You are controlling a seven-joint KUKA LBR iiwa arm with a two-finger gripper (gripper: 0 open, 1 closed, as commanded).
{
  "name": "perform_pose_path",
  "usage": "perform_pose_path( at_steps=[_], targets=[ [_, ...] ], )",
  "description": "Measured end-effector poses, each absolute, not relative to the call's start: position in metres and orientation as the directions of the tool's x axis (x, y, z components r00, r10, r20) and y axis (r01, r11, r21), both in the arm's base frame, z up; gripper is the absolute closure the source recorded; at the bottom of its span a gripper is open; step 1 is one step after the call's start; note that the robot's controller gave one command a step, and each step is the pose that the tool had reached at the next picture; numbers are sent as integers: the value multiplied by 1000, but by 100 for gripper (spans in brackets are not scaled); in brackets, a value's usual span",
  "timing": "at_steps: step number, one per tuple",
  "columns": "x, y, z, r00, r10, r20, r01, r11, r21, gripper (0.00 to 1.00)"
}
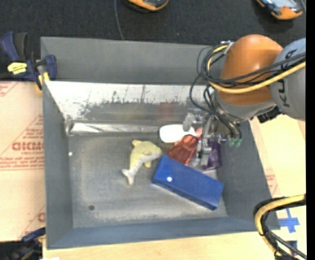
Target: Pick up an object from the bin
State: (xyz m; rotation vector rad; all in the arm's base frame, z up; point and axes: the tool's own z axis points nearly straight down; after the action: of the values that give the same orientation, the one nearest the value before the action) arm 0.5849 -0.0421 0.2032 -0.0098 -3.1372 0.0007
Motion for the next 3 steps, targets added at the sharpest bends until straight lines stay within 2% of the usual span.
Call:
perform_pose_path(
  at_steps=[1,2,3],
  targets=[
    [587,-42,208,-1000,5,-4,5,1000,-1,0],
    [558,-8,142,-999,-37,-8,-37,999,-3,0],
    [572,1,109,-996,-86,-11,-86,996,-5,0]
  ],
)
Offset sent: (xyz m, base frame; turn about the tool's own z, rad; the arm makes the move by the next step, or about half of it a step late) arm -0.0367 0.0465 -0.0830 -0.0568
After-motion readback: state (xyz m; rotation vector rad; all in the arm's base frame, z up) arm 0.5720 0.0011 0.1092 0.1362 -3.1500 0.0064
